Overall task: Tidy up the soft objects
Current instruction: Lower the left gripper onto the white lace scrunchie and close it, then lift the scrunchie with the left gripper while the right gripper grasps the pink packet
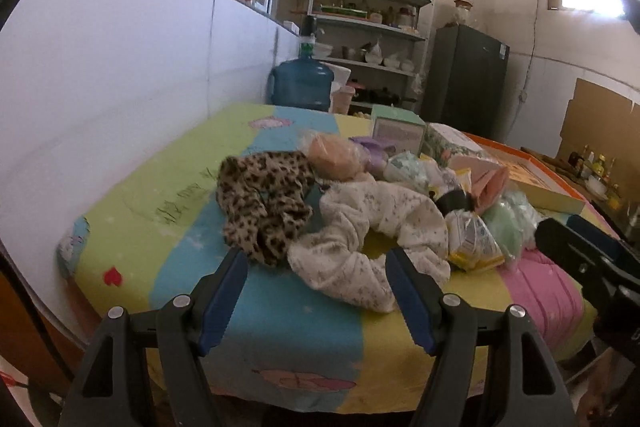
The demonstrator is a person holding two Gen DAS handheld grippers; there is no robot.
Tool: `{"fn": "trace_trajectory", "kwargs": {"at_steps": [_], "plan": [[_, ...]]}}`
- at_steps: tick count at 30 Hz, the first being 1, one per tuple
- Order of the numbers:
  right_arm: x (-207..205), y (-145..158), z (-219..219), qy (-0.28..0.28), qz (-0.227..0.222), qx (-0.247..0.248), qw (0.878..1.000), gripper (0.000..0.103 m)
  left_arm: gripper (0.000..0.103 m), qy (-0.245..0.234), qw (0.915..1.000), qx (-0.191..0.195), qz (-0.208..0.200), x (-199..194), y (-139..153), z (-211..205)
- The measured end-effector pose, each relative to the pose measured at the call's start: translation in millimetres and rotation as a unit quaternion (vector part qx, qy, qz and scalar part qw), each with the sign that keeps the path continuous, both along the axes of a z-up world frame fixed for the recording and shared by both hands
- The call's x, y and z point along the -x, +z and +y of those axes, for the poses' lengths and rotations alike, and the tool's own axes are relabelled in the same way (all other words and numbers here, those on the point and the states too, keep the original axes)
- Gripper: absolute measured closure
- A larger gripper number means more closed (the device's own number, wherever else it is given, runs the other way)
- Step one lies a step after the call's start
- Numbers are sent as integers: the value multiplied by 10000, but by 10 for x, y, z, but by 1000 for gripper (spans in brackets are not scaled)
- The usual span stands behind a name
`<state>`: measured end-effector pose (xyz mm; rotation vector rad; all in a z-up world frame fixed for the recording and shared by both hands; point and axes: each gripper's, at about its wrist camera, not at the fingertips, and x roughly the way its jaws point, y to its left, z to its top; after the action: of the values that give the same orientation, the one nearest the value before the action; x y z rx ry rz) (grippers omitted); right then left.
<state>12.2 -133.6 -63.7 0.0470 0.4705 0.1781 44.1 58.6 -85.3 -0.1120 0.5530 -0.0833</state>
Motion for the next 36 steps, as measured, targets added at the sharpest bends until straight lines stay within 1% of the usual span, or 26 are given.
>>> {"fn": "trace_trajectory", "kwargs": {"at_steps": [4, 6, 9, 10, 12, 13, 17, 21, 27, 32, 34, 36], "plan": [[-71, -59, -18, 10, 83, -34, 10000, 20, 46, -114, 9998, 62, 129, -42, -102, -70], [-102, -81, -35, -3, 98, -49, 9999, 20, 53, -179, 9994, 157, 234, -76, -152, -90], [-128, -104, -69, -22, 119, -82, 9999, 20, 71, -294, 9989, 279, 247, -106, -178, -124], [-136, -111, -80, -30, 125, -100, 9999, 20, 83, -348, 9987, 288, 236, -116, -180, -146], [-155, -119, -111, -48, 140, -140, 9998, 20, 88, -401, 9986, 295, 198, -131, -187, -182], [-165, -118, -126, -52, 145, -165, 9997, 20, 93, -423, 9985, 317, 149, -133, -184, -186], [-212, -77, -179, -57, 95, -235, 9997, 20, 94, -512, 9976, 439, -129, -88, -77, -187], [-317, 3, -172, -47, 22, -288, 9996, 20, 94, -509, 9972, 181, -523, -25, 118, -234], [-596, 61, -136, -83, 52, -374, 9993, 20, 94, -443, 9957, 183, -798, -4, 315, -171], [-848, 90, -117, -97, 197, -389, 9990, 20, 94, -373, 9951, 182, -899, -22, 395, -128], [-911, 96, -109, -63, 253, -305, 9992, 30, 94, -360, 9951, 199, -897, -13, 395, -96], [-974, 75, -107, -67, 446, -202, 9988, 58, 94, -359, 9954, 224, -855, -42, 383, -80]]}}
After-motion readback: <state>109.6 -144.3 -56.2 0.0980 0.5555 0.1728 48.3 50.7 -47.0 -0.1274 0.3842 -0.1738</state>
